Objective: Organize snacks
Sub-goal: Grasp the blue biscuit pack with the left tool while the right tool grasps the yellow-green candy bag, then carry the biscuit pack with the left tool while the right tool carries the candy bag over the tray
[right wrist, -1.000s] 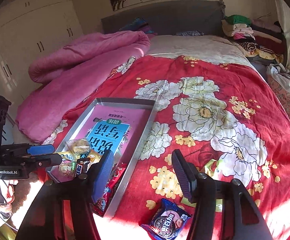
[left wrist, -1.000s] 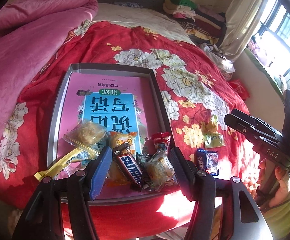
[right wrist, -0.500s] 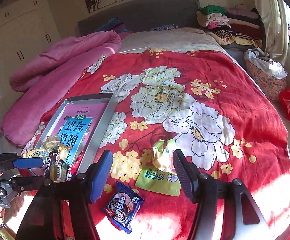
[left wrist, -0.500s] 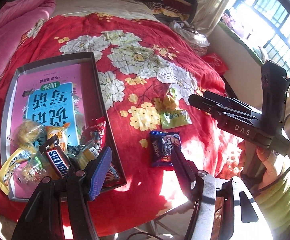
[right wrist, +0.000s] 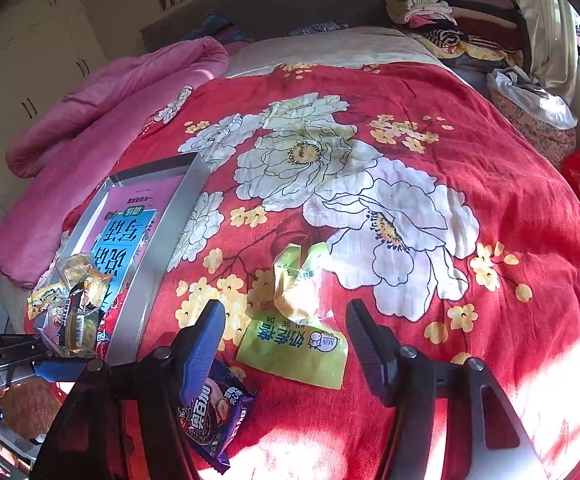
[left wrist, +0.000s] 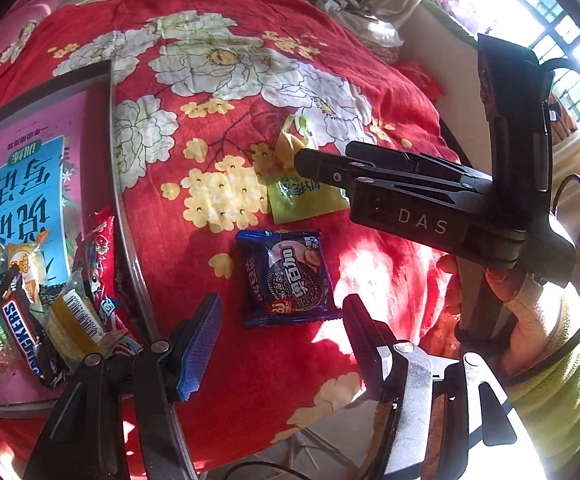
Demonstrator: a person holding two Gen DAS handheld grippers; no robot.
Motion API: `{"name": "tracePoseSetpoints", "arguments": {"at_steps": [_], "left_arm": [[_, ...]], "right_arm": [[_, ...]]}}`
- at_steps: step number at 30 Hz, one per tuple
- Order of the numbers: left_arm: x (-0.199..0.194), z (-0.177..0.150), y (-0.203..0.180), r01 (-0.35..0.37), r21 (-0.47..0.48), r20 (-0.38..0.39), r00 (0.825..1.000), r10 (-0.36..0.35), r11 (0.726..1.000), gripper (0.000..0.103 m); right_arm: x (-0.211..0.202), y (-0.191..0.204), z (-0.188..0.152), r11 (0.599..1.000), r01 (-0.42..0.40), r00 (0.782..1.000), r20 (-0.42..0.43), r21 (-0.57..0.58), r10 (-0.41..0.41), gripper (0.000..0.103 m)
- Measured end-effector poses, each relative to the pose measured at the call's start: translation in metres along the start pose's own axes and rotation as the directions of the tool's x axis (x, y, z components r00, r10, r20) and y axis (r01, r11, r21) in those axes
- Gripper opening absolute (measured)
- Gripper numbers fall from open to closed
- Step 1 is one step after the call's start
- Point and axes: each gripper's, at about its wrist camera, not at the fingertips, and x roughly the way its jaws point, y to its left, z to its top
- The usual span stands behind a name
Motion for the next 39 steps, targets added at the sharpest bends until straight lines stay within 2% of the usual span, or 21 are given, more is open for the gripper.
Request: {"name": "tracePoseSetpoints", "arguments": {"at_steps": [11,16,21,25,29,32,39], "left_arm": [[0.03,0.005,-0.001,-0.002,-0.009,-0.061,0.998,0.001,1.0,0.064],[0.042,0.009,0.001,0.014,-0.032,-0.081,0.997,-0.017,0.999,0.064],[0.054,0.014,-0.006,0.028,-0.017,-0.104,0.994,-0.03,0.999,0.064],[0.064,0.017,-0.013,0.005,-0.003,-0.107,0.994,-0.006,1.0,0.064],[0.072,0.021,-0.014,0.009,-0.029,-0.094,0.996,-0.011,1.0,0.061],[0.074,0.024,-0.012,0.008,-0.037,-0.085,0.996,-0.011,0.999,0.056],[0.062,0.02,-0.002,0.019,-0.054,-0.062,0.998,-0.022,0.998,0.054]], "right_arm": [[0.046,-0.001,0.005,0.999,-0.005,0.997,-0.081,-0.045,0.001,0.062],[0.055,-0.007,0.007,0.999,-0.009,0.997,-0.081,-0.048,0.005,0.052],[0.048,-0.019,0.005,0.999,-0.038,0.998,-0.057,-0.022,0.036,0.035],[0.041,-0.031,0.002,0.998,-0.064,0.997,-0.044,0.029,0.065,0.035],[0.027,-0.04,-0.001,0.992,-0.095,0.995,-0.009,0.088,0.096,0.035],[0.014,-0.043,-0.001,0.991,-0.092,0.996,0.016,0.101,0.091,0.035],[-0.008,-0.037,0.003,0.99,-0.102,0.994,0.052,0.097,0.097,0.035]]}}
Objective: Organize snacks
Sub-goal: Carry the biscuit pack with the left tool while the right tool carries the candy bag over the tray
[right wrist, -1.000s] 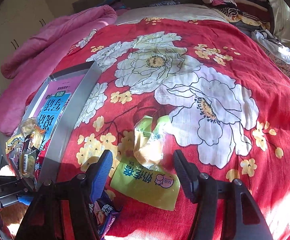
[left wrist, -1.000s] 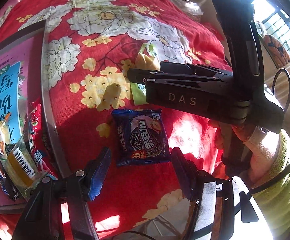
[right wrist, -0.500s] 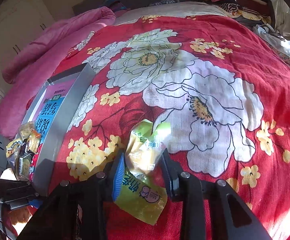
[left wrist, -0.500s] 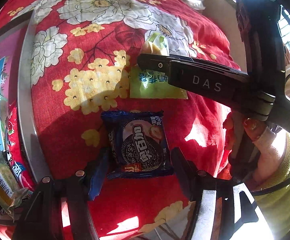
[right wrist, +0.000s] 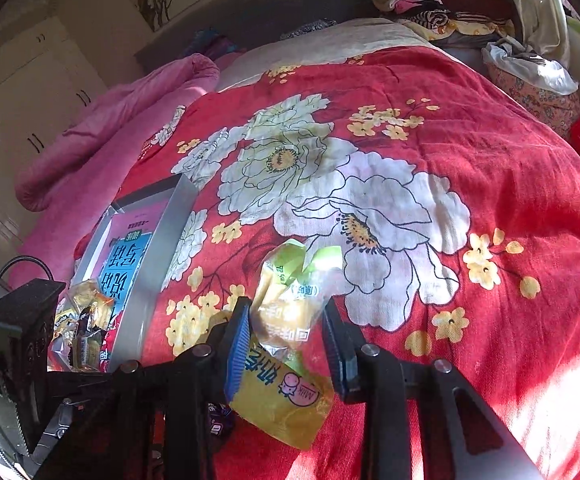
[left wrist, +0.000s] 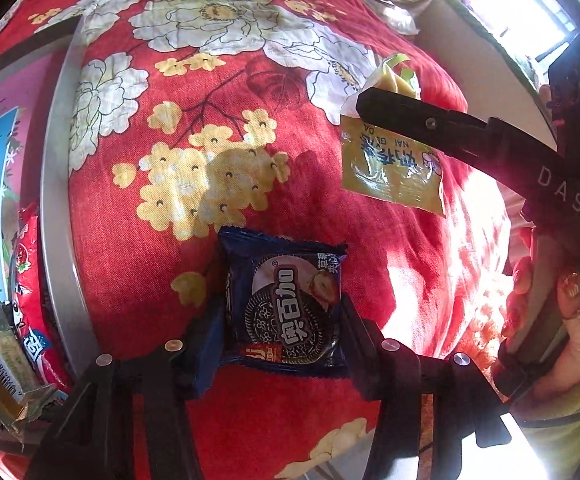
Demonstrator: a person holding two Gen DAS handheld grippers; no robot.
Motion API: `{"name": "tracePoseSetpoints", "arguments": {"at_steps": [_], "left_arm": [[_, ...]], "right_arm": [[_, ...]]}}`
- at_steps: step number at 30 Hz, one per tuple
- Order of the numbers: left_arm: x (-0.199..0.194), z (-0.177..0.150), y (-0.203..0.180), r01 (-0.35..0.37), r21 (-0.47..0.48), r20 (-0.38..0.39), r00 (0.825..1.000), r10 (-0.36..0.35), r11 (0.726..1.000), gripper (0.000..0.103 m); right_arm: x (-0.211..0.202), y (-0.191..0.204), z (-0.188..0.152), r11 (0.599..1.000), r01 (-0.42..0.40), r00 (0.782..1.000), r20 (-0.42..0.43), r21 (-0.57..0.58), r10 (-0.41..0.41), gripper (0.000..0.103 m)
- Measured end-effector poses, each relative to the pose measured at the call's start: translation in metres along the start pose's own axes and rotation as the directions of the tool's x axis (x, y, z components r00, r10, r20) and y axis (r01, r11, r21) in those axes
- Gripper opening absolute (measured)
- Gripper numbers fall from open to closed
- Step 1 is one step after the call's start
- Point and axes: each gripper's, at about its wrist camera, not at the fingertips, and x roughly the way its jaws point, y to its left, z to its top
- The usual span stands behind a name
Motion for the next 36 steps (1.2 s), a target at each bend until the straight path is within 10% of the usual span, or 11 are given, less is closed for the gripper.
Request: {"name": "tracePoseSetpoints", "arguments": {"at_steps": [18,36], "left_arm": [[-0.135,-0.044,0.109,-0.015,-0.223,0.224,0.972,0.066,0.975,0.054],[-0.165,-0.078,0.18,-0.072,-0.388,0.288,0.938,0.195,0.919,0.054]], "right_arm": [[-0.011,0.106,0.01,0.978,-0.156,0.988,-0.003,-0.138,0.157,0.035],[0.031,0.208,-0.011,0.93,-0.211,0.974,-0.151,-0.301,0.172,0.035]]}}
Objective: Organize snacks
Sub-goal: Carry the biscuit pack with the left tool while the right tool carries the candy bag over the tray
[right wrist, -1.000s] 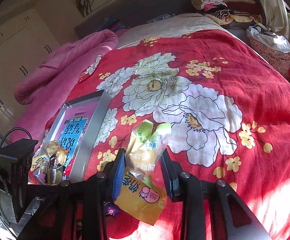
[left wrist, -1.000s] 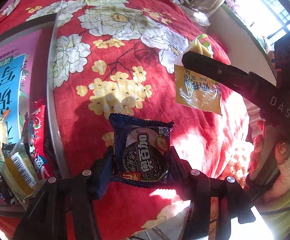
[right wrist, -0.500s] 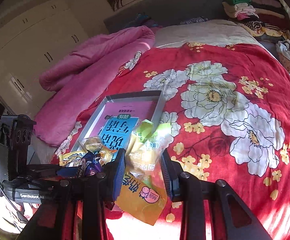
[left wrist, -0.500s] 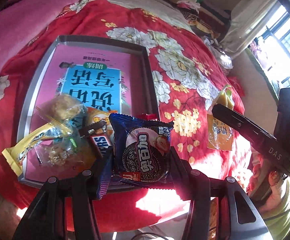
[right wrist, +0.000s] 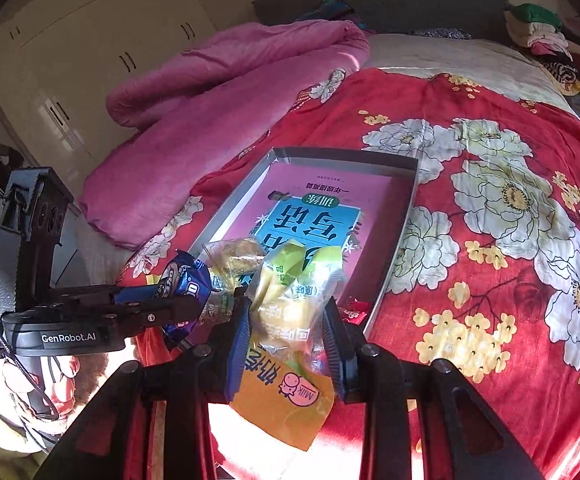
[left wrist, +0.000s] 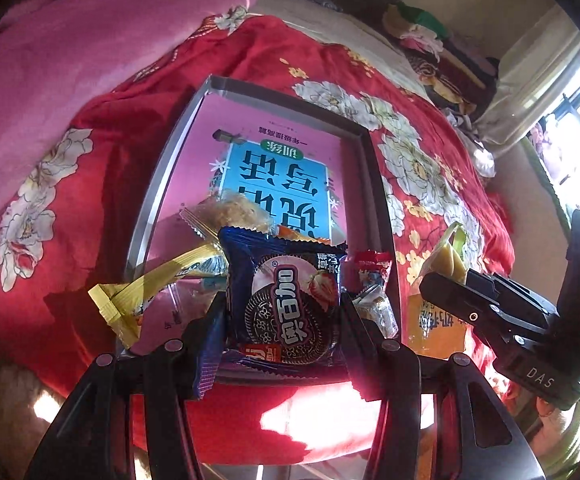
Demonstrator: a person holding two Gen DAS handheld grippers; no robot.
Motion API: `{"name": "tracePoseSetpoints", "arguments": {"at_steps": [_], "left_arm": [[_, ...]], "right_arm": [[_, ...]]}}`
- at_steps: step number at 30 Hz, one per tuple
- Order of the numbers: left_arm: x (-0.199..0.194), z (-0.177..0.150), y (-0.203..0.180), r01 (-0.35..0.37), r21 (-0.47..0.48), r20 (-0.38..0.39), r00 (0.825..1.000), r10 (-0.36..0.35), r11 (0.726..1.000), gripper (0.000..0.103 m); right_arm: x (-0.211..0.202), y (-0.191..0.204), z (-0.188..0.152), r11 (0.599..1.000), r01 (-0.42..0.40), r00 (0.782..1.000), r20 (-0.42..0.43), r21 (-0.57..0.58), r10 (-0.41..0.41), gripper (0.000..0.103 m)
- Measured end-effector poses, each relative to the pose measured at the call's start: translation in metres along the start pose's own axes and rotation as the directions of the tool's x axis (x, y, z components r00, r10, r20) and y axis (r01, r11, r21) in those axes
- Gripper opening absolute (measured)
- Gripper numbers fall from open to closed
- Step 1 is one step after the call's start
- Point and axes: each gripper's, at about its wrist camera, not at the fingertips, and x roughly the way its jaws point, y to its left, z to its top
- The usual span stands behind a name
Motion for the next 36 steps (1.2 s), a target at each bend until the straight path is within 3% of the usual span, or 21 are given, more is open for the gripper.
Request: {"name": "tracePoseSetpoints", "arguments": {"at_steps": [14,36], "left_arm": [[0.004,-0.003,0.018,-0.019,-0.025,0.003,1.0,0.019,1.0,0.054],[0.008,0.001,0.031,-0.074,-0.019,0.022,0.997,0.074,0.997,0.054]], "right_arm": [[0.042,0.026,-0.005,0.995,0.026,0.992,-0.118,-0.095,-0.037,0.035],[0.049,0.018,-0.002,0.988,0.095,0.985,-0.13,-0.123,-0.111,0.035]]}}
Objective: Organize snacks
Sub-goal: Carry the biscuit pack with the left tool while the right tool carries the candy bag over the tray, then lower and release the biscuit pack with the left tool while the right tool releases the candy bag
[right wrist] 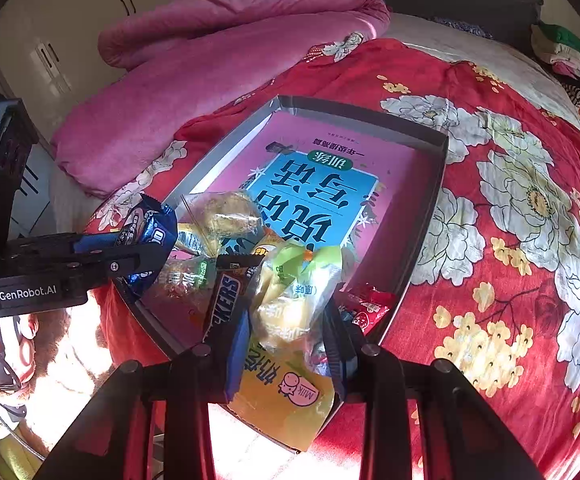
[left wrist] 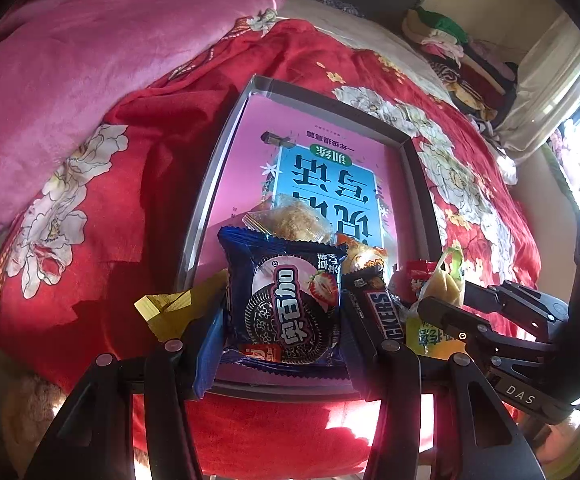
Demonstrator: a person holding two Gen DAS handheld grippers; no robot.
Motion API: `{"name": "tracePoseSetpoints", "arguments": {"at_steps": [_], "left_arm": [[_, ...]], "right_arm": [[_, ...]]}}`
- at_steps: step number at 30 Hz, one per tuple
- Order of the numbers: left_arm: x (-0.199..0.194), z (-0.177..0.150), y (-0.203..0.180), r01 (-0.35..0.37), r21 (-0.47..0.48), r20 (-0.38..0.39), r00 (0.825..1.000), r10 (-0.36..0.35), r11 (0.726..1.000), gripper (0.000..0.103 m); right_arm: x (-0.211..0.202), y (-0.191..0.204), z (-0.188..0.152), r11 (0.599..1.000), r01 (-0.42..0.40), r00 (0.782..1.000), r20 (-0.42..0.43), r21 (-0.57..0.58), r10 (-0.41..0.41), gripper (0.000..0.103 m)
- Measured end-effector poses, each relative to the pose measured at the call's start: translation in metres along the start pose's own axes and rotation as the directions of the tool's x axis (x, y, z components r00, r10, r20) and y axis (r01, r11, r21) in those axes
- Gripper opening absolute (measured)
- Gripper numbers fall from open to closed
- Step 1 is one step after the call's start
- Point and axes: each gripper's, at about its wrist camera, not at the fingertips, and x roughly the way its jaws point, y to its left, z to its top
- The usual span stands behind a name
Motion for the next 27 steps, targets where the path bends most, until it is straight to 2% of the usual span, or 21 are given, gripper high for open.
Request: {"name": "tracePoseSetpoints", "arguments": {"at_steps": [15,25,27], "left_arm": [[0.005,0.001,-0.002,0.019,-0.002,-0.01,1.0,-0.019,1.0,0.054],[0.008,0.002,-0.005,0.019,0.005,-0.02,1.0,-0.019,1.0,0.054],[0.009,0.002,-0.006,0.02,0.004,-0.021,1.0,-0.02,1.0,0.054]], "right_arm": [[0.019,0.015,0.01,0.999,-0.026,0.999,-0.031,-0.039,0.025,0.036],[0.019,0.013,0.007,0.999,-0.04,0.999,-0.022,-0.018,0.04,0.037],[0.017,0.011,0.007,0.999,-0.039,0.999,-0.021,-0.013,0.039,0.04]]}}
